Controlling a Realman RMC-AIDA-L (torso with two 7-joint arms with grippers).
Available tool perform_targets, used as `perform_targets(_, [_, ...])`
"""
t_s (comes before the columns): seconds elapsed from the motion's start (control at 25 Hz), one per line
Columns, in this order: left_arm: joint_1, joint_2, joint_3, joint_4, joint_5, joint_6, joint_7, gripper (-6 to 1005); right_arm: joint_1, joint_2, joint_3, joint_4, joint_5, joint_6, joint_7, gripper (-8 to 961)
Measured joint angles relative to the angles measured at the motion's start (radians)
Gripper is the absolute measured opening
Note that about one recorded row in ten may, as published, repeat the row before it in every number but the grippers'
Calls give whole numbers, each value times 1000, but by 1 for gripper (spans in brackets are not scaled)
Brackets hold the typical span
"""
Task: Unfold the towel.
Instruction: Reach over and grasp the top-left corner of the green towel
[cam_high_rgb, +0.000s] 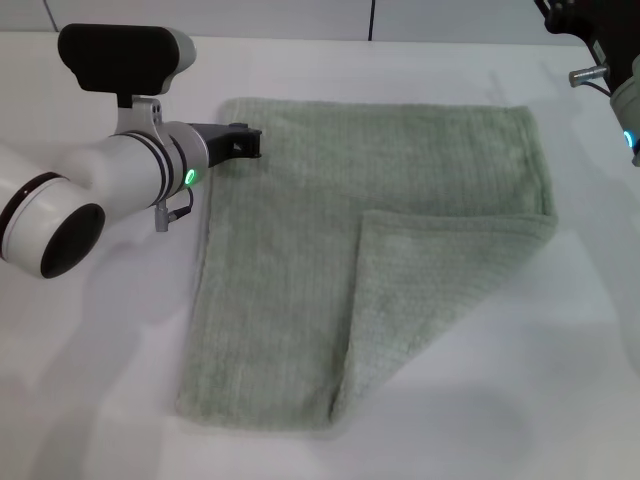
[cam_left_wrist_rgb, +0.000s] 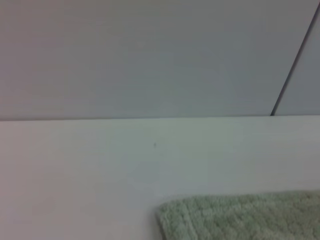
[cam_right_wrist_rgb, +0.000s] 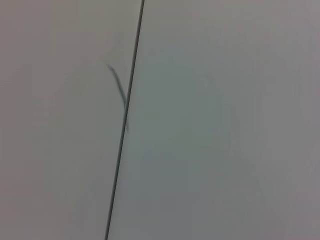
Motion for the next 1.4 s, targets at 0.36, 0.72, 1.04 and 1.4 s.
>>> perform_targets(0.36, [6, -3, 6, -33, 0, 70, -10, -2, 1, 0, 0, 1, 0, 6, 0, 732])
perform_targets(0.72, [32, -6, 32, -84, -25, 201, -18, -2, 4, 0, -4, 1, 0, 8, 0, 731])
perform_targets(1.04, [31, -6, 49, -90, -28, 218, -18, -2, 6, 0, -12, -2, 0, 8, 0, 731])
perform_targets(1.4, [30, -8, 52, -98, -28, 219, -19, -2, 8, 0, -12, -2, 0, 8, 0, 732])
